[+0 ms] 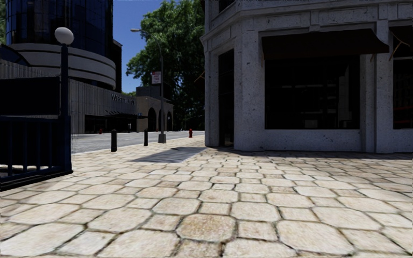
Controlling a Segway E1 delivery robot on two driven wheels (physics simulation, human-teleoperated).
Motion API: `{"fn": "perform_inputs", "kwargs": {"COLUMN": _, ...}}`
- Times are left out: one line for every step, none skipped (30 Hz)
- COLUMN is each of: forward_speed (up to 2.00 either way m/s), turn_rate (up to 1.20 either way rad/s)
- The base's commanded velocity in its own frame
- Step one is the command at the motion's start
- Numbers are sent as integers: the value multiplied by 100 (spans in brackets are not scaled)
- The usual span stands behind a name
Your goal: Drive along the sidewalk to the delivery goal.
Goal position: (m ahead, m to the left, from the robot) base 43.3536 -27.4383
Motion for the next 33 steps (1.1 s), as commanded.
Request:
{"fn": "perform_inputs", "kwargs": {"forward_speed": 200, "turn_rate": 41}}
{"fn": "perform_inputs", "kwargs": {"forward_speed": 200, "turn_rate": 41}}
{"fn": "perform_inputs", "kwargs": {"forward_speed": 200, "turn_rate": 41}}
{"fn": "perform_inputs", "kwargs": {"forward_speed": 200, "turn_rate": 41}}
{"fn": "perform_inputs", "kwargs": {"forward_speed": 200, "turn_rate": 41}}
{"fn": "perform_inputs", "kwargs": {"forward_speed": 200, "turn_rate": 41}}
{"fn": "perform_inputs", "kwargs": {"forward_speed": 200, "turn_rate": 41}}
{"fn": "perform_inputs", "kwargs": {"forward_speed": 200, "turn_rate": 41}}
{"fn": "perform_inputs", "kwargs": {"forward_speed": 200, "turn_rate": 41}}
{"fn": "perform_inputs", "kwargs": {"forward_speed": 200, "turn_rate": 41}}
{"fn": "perform_inputs", "kwargs": {"forward_speed": 200, "turn_rate": 41}}
{"fn": "perform_inputs", "kwargs": {"forward_speed": 200, "turn_rate": 41}}
{"fn": "perform_inputs", "kwargs": {"forward_speed": 200, "turn_rate": 41}}
{"fn": "perform_inputs", "kwargs": {"forward_speed": 200, "turn_rate": 41}}
{"fn": "perform_inputs", "kwargs": {"forward_speed": 200, "turn_rate": 41}}
{"fn": "perform_inputs", "kwargs": {"forward_speed": 200, "turn_rate": 41}}
{"fn": "perform_inputs", "kwargs": {"forward_speed": 200, "turn_rate": 41}}
{"fn": "perform_inputs", "kwargs": {"forward_speed": 200, "turn_rate": 41}}
{"fn": "perform_inputs", "kwargs": {"forward_speed": 200, "turn_rate": 41}}
{"fn": "perform_inputs", "kwargs": {"forward_speed": 200, "turn_rate": 41}}
{"fn": "perform_inputs", "kwargs": {"forward_speed": 200, "turn_rate": 41}}
{"fn": "perform_inputs", "kwargs": {"forward_speed": 200, "turn_rate": 41}}
{"fn": "perform_inputs", "kwargs": {"forward_speed": 200, "turn_rate": 41}}
{"fn": "perform_inputs", "kwargs": {"forward_speed": 200, "turn_rate": 41}}
{"fn": "perform_inputs", "kwargs": {"forward_speed": 200, "turn_rate": 41}}
{"fn": "perform_inputs", "kwargs": {"forward_speed": 200, "turn_rate": 41}}
{"fn": "perform_inputs", "kwargs": {"forward_speed": 200, "turn_rate": 0}}
{"fn": "perform_inputs", "kwargs": {"forward_speed": 200, "turn_rate": 0}}
{"fn": "perform_inputs", "kwargs": {"forward_speed": 200, "turn_rate": 0}}
{"fn": "perform_inputs", "kwargs": {"forward_speed": 200, "turn_rate": 0}}
{"fn": "perform_inputs", "kwargs": {"forward_speed": 200, "turn_rate": 0}}
{"fn": "perform_inputs", "kwargs": {"forward_speed": 200, "turn_rate": 0}}
{"fn": "perform_inputs", "kwargs": {"forward_speed": 200, "turn_rate": 0}}
